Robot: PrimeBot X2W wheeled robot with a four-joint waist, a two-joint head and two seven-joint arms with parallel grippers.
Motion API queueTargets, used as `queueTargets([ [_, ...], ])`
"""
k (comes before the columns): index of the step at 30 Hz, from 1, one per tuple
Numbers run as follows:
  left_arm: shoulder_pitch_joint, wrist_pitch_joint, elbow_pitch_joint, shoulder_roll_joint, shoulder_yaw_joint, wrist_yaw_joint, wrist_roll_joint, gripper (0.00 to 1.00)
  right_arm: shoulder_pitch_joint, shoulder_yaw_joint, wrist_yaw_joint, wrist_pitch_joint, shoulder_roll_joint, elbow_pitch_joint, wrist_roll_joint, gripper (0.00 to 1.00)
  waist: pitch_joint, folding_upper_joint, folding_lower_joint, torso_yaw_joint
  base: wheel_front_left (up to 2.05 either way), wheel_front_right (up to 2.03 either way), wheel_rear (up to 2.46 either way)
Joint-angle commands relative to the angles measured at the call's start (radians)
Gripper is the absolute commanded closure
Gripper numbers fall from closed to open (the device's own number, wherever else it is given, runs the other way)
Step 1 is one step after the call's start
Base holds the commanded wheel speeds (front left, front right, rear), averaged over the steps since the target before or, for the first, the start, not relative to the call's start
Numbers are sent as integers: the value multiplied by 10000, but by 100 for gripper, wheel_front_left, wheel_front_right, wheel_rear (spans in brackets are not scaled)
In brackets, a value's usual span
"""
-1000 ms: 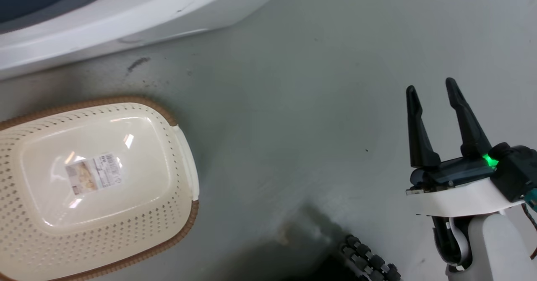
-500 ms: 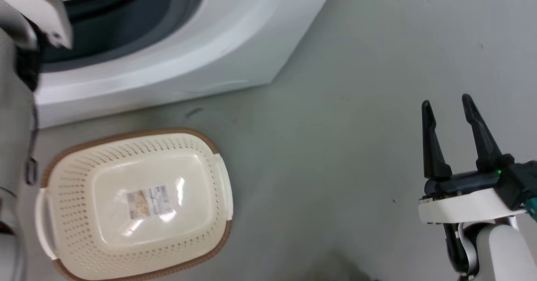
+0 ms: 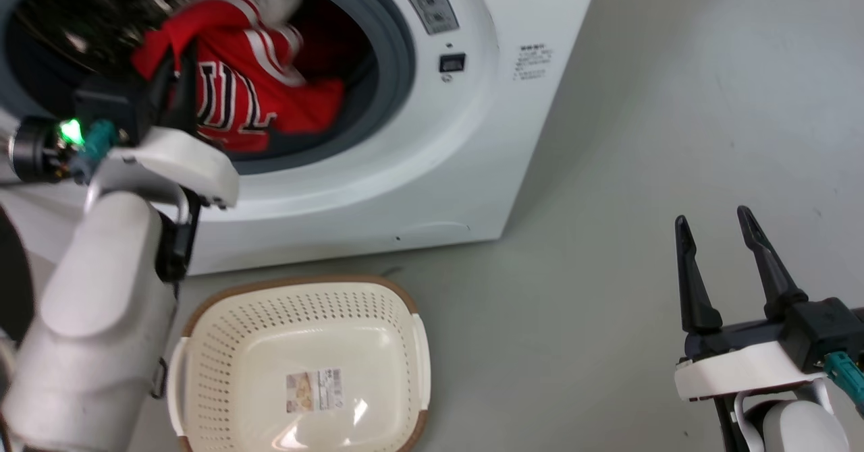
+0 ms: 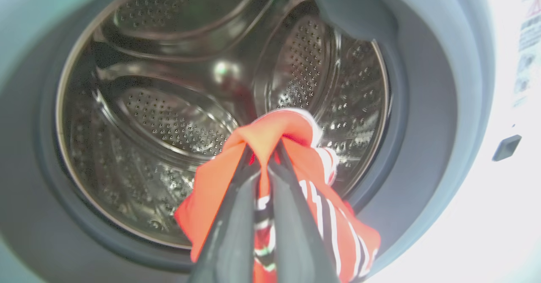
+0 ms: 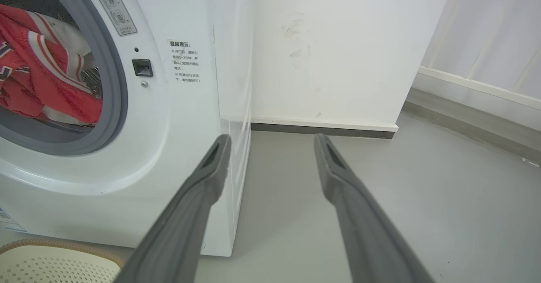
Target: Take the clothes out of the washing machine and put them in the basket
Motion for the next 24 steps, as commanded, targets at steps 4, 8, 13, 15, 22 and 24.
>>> queueTargets([
  [4, 1363, -37, -1378, -224, 383, -6, 321, 100, 319, -66, -7, -21, -7, 89, -119, 0, -1014, -1, 4, 713, 0, 0, 0],
  [8, 2132, -38, -2147, -330, 547, -22, 440, 100, 413, -152, -7, -21, -8, 157, -129, 0, -1198, -1, 4, 891, 0, 0, 0],
  [13, 3465, -39, -3072, -374, 602, -106, 392, 100, 585, -255, -7, -21, -5, 100, -152, 0, -1310, -1, 4, 1160, 0, 0, 0],
  [15, 3955, -32, -3229, -347, 533, -125, 315, 100, 623, -287, -7, -21, -7, 71, -160, 0, -1279, -1, 4, 1249, 0, 0, 0],
  [22, 5153, 476, -2965, -381, 302, -129, -32, 100, 484, -267, -7, -21, -7, -25, -222, 0, -877, -1, 4, 1414, 0, 0, 0],
  [24, 5238, 637, -2614, -443, 218, -198, -131, 100, 384, -240, -7, -21, -5, -49, -244, 0, -677, -1, 4, 1396, 0, 0, 0],
])
